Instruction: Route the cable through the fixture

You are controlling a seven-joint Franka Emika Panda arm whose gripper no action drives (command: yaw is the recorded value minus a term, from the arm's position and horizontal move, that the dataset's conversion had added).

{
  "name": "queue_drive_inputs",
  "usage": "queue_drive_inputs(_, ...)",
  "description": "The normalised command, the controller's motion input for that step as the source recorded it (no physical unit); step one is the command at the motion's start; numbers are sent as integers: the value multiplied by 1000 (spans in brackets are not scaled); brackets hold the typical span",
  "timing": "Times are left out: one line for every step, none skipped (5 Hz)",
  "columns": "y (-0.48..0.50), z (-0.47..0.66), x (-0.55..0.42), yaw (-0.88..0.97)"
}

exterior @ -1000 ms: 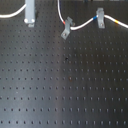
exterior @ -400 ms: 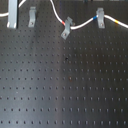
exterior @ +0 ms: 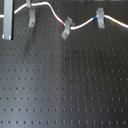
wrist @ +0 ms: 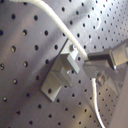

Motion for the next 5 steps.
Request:
queue_drive_inputs(-98, 27, -163, 0)
queue_drive_inputs(23, 214, -189, 0)
queue_drive_inputs(23, 231, -180, 0)
queue_drive_inputs(-39, 277, -122, -77)
queue_drive_inputs(22, 350, -153, -106)
